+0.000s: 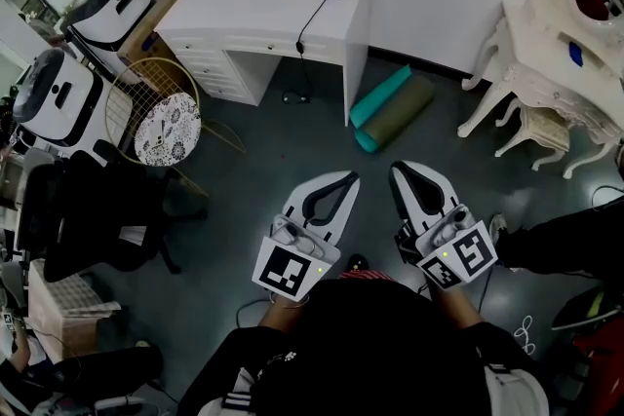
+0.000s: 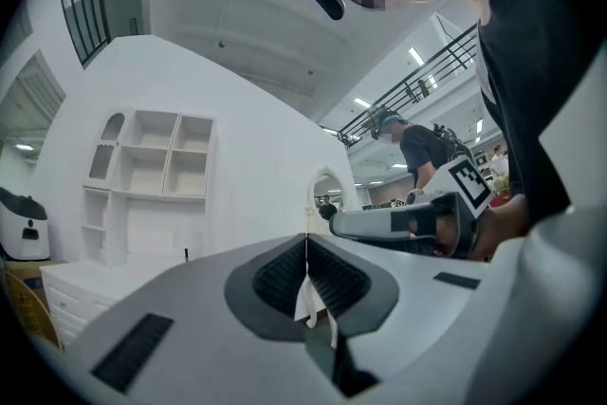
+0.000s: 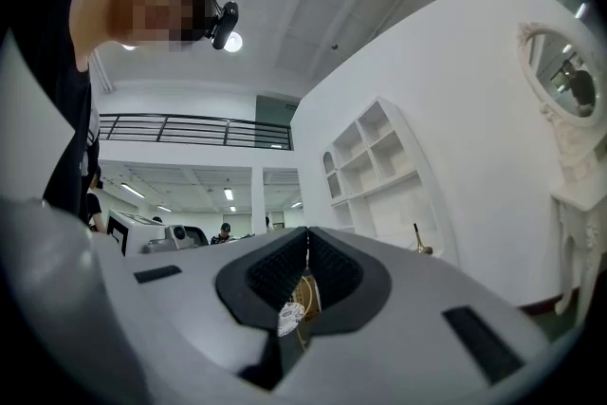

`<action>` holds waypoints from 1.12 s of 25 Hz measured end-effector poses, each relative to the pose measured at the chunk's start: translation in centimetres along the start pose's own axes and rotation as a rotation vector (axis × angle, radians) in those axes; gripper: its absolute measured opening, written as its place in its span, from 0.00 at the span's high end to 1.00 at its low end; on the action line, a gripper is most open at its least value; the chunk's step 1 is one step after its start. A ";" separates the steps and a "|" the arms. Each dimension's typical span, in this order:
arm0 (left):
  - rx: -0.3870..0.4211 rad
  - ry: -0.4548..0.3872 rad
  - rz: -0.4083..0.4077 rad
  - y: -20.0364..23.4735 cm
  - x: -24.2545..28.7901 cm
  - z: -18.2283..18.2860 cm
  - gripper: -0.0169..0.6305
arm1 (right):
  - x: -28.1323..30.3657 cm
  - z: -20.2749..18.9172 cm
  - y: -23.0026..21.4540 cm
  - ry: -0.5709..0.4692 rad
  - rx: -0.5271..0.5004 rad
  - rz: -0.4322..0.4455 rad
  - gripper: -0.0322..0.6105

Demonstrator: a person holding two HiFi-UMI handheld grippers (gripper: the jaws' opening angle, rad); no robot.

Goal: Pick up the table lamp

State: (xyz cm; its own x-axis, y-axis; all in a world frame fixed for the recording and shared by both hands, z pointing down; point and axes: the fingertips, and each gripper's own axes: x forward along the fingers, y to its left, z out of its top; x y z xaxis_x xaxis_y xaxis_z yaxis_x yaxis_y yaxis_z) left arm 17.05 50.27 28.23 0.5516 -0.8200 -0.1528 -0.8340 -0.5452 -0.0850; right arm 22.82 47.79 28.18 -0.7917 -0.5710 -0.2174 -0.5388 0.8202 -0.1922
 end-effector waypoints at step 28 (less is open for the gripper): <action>-0.024 0.025 -0.041 7.7 6.5 -3.0 0.95 | 5.8 -2.1 -7.3 0.021 -0.008 -0.072 0.92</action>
State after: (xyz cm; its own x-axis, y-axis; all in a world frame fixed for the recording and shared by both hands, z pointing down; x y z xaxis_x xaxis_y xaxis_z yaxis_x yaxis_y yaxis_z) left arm 14.25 40.20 29.53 0.5854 -0.8010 -0.1253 -0.8105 -0.5818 -0.0671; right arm 21.51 38.58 30.28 -0.7567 -0.6275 -0.1835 -0.5966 0.7775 -0.1987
